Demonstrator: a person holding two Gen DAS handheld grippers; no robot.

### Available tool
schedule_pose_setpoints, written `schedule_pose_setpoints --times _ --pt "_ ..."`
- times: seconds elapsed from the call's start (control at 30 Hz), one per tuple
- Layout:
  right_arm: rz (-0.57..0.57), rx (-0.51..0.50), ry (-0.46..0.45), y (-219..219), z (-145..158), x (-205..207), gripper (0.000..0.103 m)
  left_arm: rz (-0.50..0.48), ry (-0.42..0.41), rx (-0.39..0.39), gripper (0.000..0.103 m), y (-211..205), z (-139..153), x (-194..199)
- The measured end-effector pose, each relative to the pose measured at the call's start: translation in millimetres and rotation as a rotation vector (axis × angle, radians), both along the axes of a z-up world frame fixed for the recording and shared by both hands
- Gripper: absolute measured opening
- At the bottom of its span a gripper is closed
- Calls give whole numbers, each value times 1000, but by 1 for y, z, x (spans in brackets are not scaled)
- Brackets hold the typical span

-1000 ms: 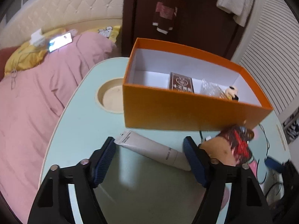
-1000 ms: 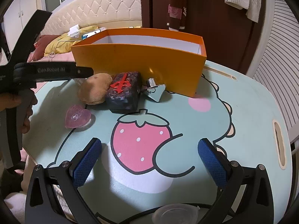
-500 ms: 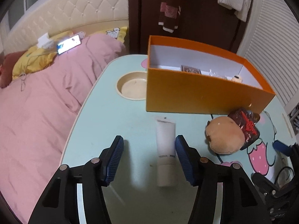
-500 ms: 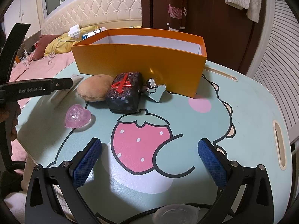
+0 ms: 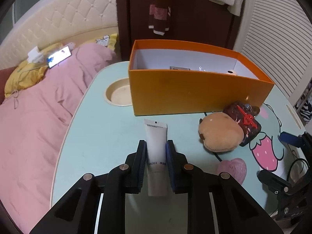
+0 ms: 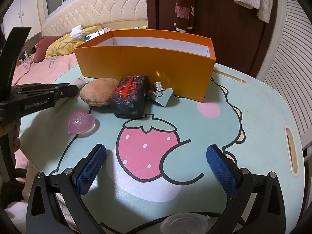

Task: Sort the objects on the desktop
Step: 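Grasp the white tube lying on the table with the left gripper, then lift the tube with the left gripper while the right grasps the pink heart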

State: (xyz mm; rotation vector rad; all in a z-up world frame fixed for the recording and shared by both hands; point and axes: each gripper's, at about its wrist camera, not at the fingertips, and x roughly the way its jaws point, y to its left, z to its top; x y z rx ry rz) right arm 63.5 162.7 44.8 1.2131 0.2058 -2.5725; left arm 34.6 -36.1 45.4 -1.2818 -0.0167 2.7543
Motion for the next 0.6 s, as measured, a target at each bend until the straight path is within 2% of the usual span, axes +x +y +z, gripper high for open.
schedule_pose_setpoints --times 0.07,0.13,0.2,0.27,0.33,0.37,0.47,0.6 --pt "34 8 27 -7 6 4 99 18 8 30 19 -5 0 3" --pt "80 8 58 -16 13 8 88 31 18 46 19 -9 0 6" --pt "129 5 74 -27 18 10 88 37 27 59 19 -14 0 9" --pt "175 7 64 -39 19 9 86 41 33 71 19 -17 1 12" --pt "216 3 47 -50 18 7 77 52 35 87 19 -21 1 13" --pt "232 -2 35 -56 18 5 76 55 36 93 19 -23 1 13" --pt "249 -18 1 -68 13 -3 75 60 43 102 19 -26 1 13" --pt "264 -22 -26 -79 10 -11 63 57 43 117 19 -27 0 13"
